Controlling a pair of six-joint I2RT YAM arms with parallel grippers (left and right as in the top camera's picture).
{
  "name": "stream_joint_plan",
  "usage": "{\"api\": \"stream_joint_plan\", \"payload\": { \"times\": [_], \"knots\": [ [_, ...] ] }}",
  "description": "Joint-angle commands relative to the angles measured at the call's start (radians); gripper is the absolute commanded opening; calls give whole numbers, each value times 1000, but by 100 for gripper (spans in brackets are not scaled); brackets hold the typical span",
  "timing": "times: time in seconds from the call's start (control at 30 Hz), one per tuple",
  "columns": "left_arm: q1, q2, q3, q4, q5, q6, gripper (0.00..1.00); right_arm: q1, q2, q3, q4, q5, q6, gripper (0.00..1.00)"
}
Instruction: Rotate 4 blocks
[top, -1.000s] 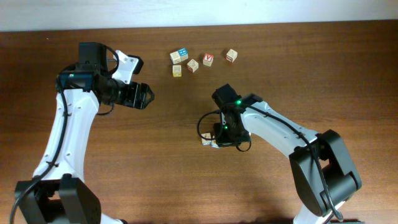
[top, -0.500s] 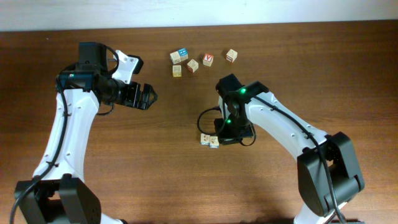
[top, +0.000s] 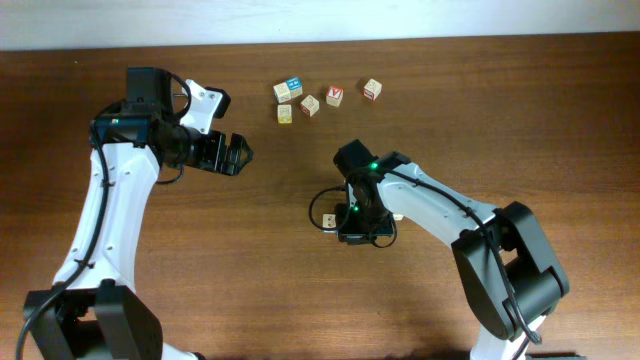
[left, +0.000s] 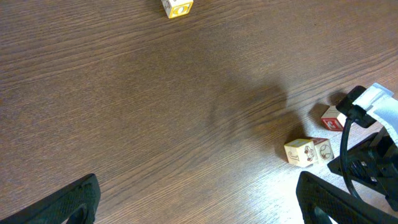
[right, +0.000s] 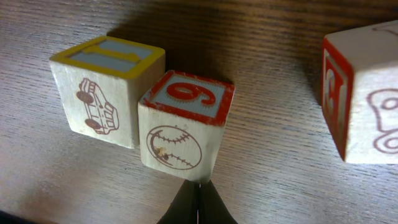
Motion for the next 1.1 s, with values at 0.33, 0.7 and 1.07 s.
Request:
{"api": "stream_joint_plan", "payload": {
  "times": [0.33,0.7,1.07],
  "knots": [
    [-2,0,4,0,4,5,99,-3,7,-7,58,-18,-11,4],
    [-2,0,4,0,4,5,99,-162,-63,80,-66,126,-131,4],
    [-2,0,4,-2,4,5,99,-225,18,79,75,152,-237,4]
  ]
}}
